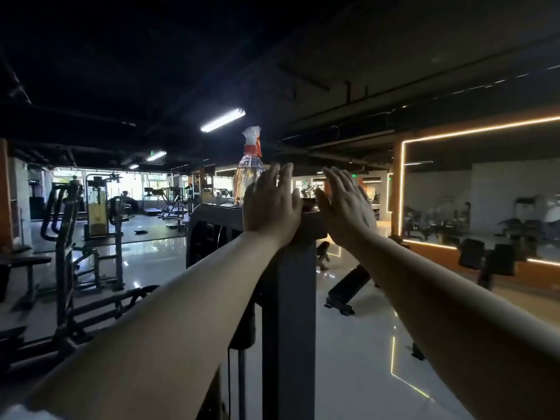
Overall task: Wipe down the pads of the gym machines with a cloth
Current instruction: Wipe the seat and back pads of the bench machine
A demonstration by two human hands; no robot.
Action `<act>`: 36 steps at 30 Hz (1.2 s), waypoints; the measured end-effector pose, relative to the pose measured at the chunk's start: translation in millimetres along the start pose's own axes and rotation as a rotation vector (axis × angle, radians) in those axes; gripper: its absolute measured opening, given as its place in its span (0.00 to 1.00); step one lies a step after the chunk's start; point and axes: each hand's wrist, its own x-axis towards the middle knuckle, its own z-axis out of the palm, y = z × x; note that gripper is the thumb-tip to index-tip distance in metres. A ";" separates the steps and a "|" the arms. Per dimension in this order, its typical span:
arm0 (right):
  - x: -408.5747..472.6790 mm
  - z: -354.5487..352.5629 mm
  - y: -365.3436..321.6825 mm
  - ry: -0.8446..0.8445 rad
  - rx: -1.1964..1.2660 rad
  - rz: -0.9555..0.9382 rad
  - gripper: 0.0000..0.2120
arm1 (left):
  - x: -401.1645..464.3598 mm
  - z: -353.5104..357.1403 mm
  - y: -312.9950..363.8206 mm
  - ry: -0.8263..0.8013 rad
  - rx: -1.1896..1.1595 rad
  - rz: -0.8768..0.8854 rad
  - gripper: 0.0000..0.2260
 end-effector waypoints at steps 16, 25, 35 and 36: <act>36.6 12.1 -21.6 -0.612 0.776 0.128 0.11 | -7.5 -13.4 -37.0 -0.273 -0.432 -0.145 0.20; 53.5 35.8 -56.6 -0.558 -0.009 -0.122 0.25 | -37.9 -34.7 -62.4 -0.096 -0.060 -0.263 0.23; 15.8 8.5 -72.8 -0.310 0.003 -0.326 0.15 | -86.0 -87.5 -66.0 -0.243 0.234 -0.403 0.34; 12.7 7.8 -76.8 -0.283 0.051 -0.318 0.15 | -87.5 -97.1 -66.4 -0.232 0.257 -0.384 0.31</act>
